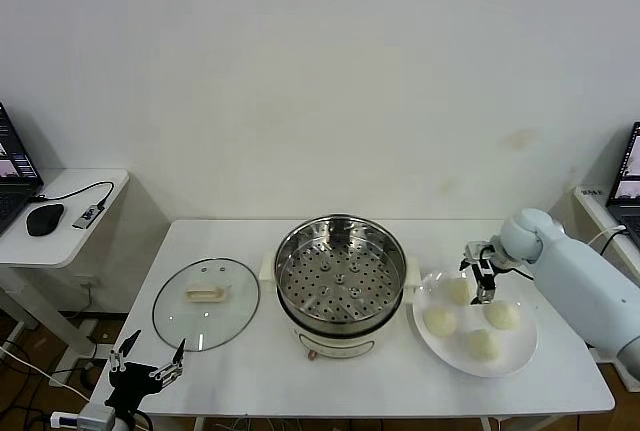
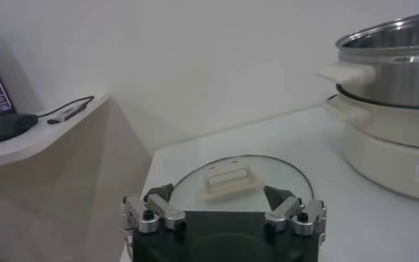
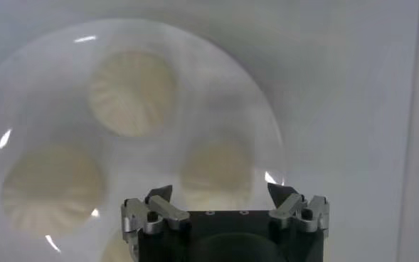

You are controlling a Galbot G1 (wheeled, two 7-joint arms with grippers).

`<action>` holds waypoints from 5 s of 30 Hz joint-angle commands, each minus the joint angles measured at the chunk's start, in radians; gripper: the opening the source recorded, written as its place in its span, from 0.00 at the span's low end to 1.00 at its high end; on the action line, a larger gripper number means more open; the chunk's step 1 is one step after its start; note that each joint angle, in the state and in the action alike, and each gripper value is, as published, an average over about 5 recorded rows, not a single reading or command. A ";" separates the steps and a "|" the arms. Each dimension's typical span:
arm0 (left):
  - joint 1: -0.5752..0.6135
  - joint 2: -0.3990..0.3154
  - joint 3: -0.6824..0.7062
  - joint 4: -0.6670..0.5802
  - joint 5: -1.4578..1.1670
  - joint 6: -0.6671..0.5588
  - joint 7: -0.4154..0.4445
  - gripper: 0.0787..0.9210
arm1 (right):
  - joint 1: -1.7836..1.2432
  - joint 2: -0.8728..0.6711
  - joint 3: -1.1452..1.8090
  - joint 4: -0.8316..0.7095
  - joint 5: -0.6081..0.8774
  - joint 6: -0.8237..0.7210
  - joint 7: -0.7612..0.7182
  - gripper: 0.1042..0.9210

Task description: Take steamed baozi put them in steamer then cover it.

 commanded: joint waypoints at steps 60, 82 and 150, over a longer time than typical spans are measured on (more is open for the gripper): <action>0.001 -0.017 0.018 -0.041 0.041 0.026 -0.024 0.88 | 0.754 0.384 -0.442 -0.261 0.637 0.570 -0.208 0.50; 0.019 -0.053 0.013 -0.054 0.064 0.029 -0.038 0.88 | 0.656 0.436 -0.540 -0.048 0.313 0.923 -0.208 0.51; 0.014 -0.039 0.039 -0.077 0.048 0.065 -0.011 0.88 | 0.841 -0.138 -0.654 0.352 0.638 -0.278 -0.141 0.88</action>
